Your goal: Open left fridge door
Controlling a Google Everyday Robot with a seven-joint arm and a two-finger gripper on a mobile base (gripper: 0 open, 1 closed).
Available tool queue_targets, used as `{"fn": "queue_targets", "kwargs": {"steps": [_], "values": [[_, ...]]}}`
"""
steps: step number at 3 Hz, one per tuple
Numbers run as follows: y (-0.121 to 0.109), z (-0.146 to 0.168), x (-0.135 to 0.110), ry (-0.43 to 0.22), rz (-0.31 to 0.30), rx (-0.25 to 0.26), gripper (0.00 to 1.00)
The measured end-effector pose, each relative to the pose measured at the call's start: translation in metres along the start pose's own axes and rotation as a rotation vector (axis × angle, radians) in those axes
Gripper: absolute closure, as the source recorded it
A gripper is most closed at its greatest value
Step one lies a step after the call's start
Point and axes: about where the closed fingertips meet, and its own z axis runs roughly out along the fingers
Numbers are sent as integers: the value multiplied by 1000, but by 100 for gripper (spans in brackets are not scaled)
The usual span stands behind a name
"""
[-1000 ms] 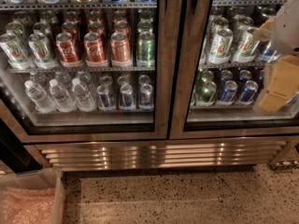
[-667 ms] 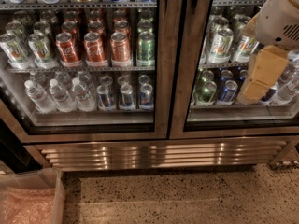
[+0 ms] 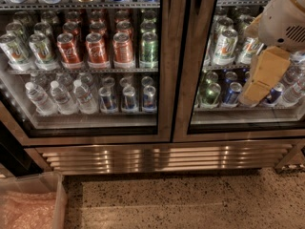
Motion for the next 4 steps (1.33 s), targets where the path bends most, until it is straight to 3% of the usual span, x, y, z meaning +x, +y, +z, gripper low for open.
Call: {"fn": "queue_targets", "kwargs": {"steps": [1,2,3,4], "values": [[-9,-5,-19,-59,-14,6,0],[-18,-13,-53,-165,-48,-13,0],[-27,17,-88,-171,-77,-48,0],[-27,17,-88,-173,-76,-47,0]]}}
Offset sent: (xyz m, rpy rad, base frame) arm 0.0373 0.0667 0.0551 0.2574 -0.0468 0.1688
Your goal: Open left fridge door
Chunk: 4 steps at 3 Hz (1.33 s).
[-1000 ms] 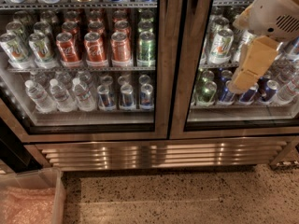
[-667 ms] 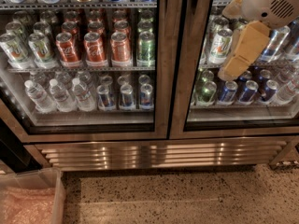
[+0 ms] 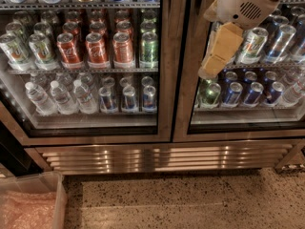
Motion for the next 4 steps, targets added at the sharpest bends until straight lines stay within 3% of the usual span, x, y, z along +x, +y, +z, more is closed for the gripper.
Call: {"fn": "queue_targets", "kwargs": {"steps": [1,2,4], "values": [[-11,0,-7,-53,17,8,0],[-26,-11,-18,-129,39,51,0],[-28,-8,-30,-193,50,44,0]]}}
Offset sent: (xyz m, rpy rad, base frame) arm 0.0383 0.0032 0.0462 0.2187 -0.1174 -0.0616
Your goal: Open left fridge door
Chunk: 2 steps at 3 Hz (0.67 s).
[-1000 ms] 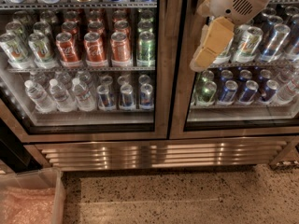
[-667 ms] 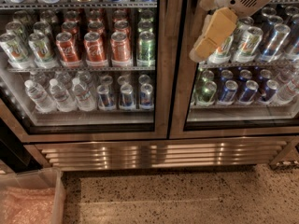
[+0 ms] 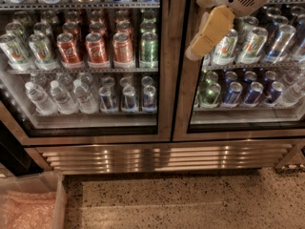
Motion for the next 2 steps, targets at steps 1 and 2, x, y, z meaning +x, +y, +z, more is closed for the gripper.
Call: {"fn": "queue_targets", "kwargs": {"steps": [1,2], "values": [[6,18,-8,-27,-3,-63,0],[13,30,-10,-47,3,-124,0]]}}
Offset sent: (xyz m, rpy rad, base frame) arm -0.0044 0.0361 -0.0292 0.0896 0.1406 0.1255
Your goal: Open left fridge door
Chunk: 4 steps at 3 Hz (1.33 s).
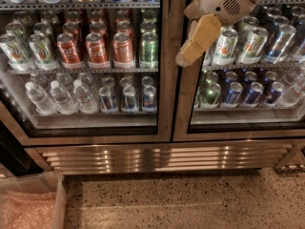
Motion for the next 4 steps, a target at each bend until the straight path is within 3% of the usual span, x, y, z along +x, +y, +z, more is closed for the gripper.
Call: {"fn": "queue_targets", "kwargs": {"steps": [1,2,3,4], "values": [[-5,9,-4,6,0,-14,0],[-28,4,-10,47,-6,46,0],[-31,0,-14,59,-13,73,0],[-29,6,-16,45,-8,57,0]]}}
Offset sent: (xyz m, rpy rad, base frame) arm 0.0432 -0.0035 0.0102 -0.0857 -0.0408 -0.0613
